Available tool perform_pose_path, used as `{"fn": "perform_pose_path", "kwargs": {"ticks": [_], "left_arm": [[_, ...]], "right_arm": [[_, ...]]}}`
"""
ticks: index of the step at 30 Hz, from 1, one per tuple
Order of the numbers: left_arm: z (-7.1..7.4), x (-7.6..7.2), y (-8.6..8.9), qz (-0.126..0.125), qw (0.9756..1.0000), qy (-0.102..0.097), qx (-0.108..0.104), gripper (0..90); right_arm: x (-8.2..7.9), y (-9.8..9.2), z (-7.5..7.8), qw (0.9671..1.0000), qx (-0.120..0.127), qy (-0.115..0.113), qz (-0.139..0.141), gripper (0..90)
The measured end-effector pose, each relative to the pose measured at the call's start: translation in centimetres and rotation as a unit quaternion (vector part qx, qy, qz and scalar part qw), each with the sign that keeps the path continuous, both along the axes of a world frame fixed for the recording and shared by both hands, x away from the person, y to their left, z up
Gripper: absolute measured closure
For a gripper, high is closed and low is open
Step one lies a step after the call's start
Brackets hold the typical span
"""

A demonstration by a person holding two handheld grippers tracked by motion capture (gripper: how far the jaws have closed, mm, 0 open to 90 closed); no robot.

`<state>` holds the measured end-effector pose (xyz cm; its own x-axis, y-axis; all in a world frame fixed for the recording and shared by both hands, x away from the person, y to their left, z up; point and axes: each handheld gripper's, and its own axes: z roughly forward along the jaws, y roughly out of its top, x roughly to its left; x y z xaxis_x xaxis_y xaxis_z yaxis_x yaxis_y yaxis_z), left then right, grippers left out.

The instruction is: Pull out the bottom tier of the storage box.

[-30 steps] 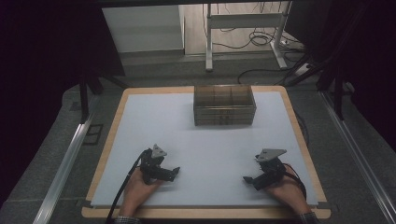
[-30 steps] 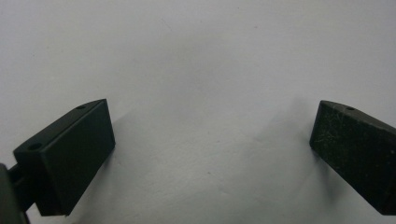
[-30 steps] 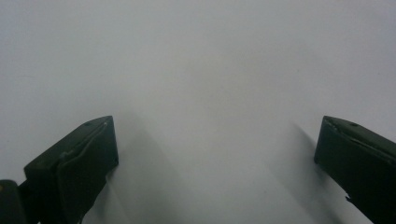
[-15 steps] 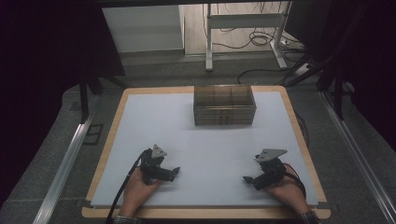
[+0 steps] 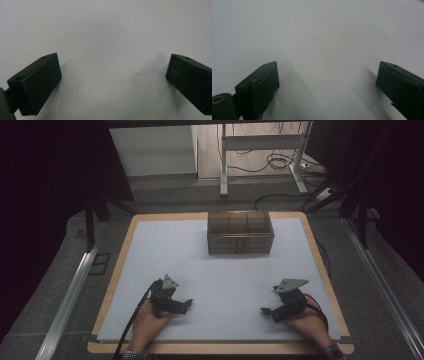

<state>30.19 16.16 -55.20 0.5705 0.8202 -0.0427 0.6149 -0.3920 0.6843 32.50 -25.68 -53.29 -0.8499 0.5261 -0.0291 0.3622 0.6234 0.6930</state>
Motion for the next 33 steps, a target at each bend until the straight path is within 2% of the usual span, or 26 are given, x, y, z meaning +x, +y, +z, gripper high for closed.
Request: {"fn": "perform_pose_path", "kwargs": {"ticks": [6, 16, 19, 26, 29, 33], "left_arm": [[0.0, 0.0, 0.0, 0.0, 1.0, 0.0, 0.0, 0.0], [0.0, 0.0, 0.0, 0.0, 1.0, 0.0, 0.0, 0.0], [0.0, 0.0, 0.0, 0.0, 1.0, 0.0, 0.0, 0.0], [0.0, 0.0, 0.0, 0.0, 1.0, 0.0, 0.0, 0.0], [0.0, 0.0, 0.0, 0.0, 1.0, 0.0, 0.0, 0.0], [0.0, 0.0, 0.0, 0.0, 1.0, 0.0, 0.0, 0.0]], "right_arm": [[0.2, -0.2, 0.7, 0.9998, -0.016, -0.003, 0.006, 14.6], [0.6, 0.6, 2.1, 0.9988, -0.037, -0.03, 0.011, 18.3], [0.8, 1.0, 2.6, 0.9975, -0.051, -0.047, 0.01, 18.5], [1.2, 2.0, 2.6, 0.9945, -0.078, -0.07, 0.007, 19.3], [1.4, 2.3, 2.6, 0.9941, -0.079, -0.074, 0.007, 19.3], [1.7, 2.9, 2.7, 0.9918, -0.092, -0.089, 0.005, 19.3]]}}
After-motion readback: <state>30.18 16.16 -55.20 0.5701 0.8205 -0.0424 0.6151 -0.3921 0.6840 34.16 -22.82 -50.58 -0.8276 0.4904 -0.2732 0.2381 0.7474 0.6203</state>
